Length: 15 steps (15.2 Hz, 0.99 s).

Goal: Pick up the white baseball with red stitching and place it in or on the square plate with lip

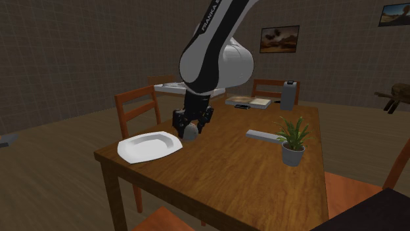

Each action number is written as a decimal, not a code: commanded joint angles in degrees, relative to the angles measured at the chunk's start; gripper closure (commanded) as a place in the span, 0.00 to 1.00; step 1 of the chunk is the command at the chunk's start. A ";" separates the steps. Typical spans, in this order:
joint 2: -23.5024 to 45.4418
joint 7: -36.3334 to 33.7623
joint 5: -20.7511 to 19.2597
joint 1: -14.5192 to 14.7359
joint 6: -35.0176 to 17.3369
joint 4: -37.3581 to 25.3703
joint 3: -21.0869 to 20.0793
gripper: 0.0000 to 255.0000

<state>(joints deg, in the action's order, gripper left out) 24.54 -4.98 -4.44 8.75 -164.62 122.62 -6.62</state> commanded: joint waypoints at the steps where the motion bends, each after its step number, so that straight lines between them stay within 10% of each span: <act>1: -1.37 0.23 0.30 -0.28 1.33 0.06 -0.33 1.00; 6: -4.05 0.68 0.95 -0.74 3.97 0.09 -0.92 1.00; 15: 10.21 -6.88 -2.28 7.18 14.49 -24.66 1.02 1.00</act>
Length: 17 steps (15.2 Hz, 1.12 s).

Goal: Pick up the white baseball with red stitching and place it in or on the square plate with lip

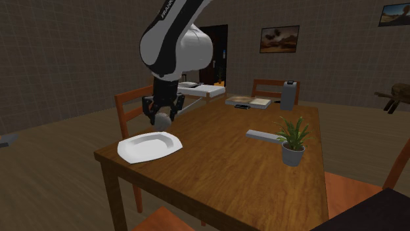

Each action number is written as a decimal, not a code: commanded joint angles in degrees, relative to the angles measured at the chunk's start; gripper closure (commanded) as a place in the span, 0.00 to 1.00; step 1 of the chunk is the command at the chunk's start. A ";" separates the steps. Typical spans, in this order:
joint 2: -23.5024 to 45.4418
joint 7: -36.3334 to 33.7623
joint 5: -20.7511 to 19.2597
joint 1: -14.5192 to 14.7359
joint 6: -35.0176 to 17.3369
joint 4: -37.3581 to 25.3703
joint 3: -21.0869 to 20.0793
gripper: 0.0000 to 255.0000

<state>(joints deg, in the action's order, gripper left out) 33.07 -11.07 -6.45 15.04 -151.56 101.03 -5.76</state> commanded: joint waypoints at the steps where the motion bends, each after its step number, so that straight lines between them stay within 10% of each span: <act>1: 3.53 -1.33 -0.43 1.63 2.88 -6.36 0.30 1.00; 3: 8.38 -2.44 -0.73 3.34 6.72 -15.03 0.55 1.00; 17: 15.68 -3.11 -1.46 3.92 0.28 -15.92 1.44 1.00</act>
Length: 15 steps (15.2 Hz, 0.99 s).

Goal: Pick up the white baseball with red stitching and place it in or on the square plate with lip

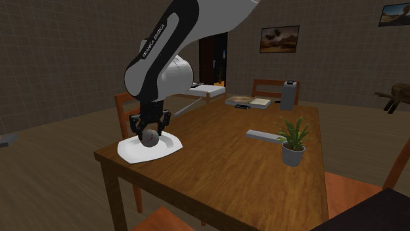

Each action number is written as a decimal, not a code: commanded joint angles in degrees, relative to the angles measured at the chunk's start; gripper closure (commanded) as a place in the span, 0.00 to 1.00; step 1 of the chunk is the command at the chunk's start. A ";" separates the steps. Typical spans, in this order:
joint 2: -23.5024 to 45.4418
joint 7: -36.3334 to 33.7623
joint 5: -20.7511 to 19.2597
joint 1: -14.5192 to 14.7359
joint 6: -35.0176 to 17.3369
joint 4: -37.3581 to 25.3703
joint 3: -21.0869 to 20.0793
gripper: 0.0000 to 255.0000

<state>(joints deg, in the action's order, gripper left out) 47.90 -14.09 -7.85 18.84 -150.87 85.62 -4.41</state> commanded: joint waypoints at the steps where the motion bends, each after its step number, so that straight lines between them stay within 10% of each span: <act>1: 0.86 -0.09 -0.06 0.12 -0.41 -0.49 0.09 1.00; 8: 0.86 -0.09 -0.06 0.12 -0.41 -0.50 0.09 1.00; 9: 0.87 -0.09 -0.06 0.12 -0.41 -0.51 0.09 0.00; 15: -1.17 -0.09 0.01 0.00 -0.01 1.15 -0.04 0.00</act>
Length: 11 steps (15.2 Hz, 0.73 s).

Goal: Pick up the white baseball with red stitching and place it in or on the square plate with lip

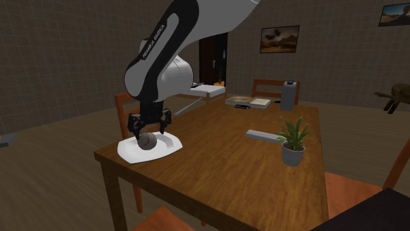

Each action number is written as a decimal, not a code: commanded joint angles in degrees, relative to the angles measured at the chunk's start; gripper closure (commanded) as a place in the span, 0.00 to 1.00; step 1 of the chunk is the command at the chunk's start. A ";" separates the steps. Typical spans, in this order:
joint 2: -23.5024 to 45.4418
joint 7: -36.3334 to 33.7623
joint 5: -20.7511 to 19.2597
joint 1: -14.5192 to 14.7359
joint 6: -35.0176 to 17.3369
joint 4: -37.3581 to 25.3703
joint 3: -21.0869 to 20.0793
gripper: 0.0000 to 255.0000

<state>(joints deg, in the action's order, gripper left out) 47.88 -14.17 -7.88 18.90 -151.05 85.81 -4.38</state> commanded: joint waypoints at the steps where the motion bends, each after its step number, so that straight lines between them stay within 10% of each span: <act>1: -3.15 0.01 0.11 -0.19 0.62 2.48 -0.21 0.00; 11: -6.61 0.08 0.31 -0.42 1.61 4.96 -0.47 0.00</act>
